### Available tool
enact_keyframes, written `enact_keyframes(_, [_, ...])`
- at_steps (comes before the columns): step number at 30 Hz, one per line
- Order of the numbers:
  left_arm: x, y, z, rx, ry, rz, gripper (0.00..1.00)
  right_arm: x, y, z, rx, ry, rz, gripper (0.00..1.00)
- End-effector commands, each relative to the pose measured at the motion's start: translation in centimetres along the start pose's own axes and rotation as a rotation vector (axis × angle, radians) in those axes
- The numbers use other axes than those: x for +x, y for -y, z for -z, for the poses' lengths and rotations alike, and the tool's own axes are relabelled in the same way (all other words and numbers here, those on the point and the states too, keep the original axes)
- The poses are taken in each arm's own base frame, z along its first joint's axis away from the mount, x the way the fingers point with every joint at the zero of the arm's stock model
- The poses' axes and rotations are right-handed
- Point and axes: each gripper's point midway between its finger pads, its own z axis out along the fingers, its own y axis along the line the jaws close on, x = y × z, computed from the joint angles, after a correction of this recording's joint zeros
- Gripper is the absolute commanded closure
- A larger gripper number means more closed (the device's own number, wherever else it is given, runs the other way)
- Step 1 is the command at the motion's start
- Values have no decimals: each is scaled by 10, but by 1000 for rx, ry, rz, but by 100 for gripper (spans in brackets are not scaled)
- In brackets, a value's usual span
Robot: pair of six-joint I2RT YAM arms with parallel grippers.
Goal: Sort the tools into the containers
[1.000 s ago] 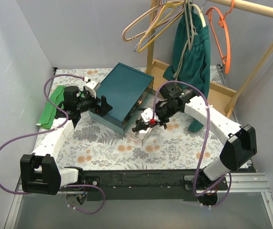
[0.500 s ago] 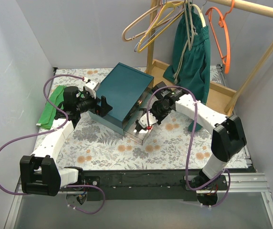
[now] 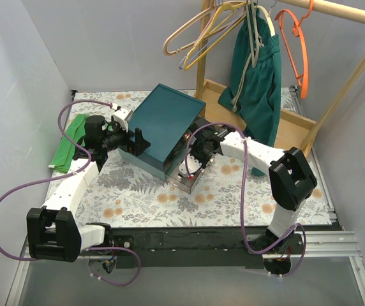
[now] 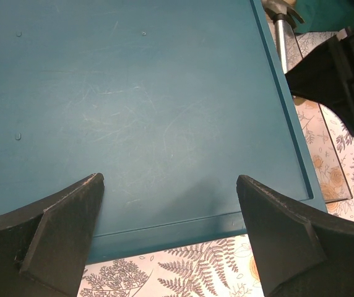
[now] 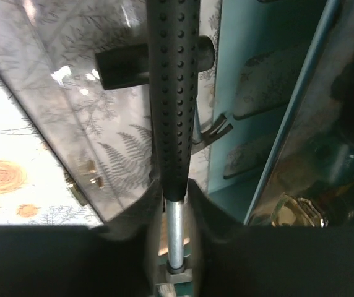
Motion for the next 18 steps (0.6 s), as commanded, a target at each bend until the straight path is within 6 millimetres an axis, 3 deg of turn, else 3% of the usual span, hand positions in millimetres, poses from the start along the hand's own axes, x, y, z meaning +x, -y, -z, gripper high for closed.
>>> enact_keyframes(1, [-2,3,3,6,18,-5,11,12,27,1,134,-91,25,59])
enact_keyframes(4, [-5,2,1,12,19,-1,11,24,41,21,218,-158,-70,55])
enact_keyframes(9, [-7,0,-3,13,24,4,11,25,59,63,370,-132,-315,51])
enact_keyframes(12, [-8,-2,-6,10,28,11,11,31,62,82,484,-120,-566,49])
enact_keyframes(13, [-9,-3,-7,3,33,23,11,31,63,88,543,-73,-754,49])
enact_keyframes(16, [-14,-2,-9,15,43,38,11,39,45,91,553,23,-1033,50])
enact_keyframes(17, [-14,-2,-9,17,43,39,11,33,30,78,517,86,-1189,53])
enact_keyframes(18, [-16,-3,-10,17,44,38,11,43,18,77,512,100,-1284,55])
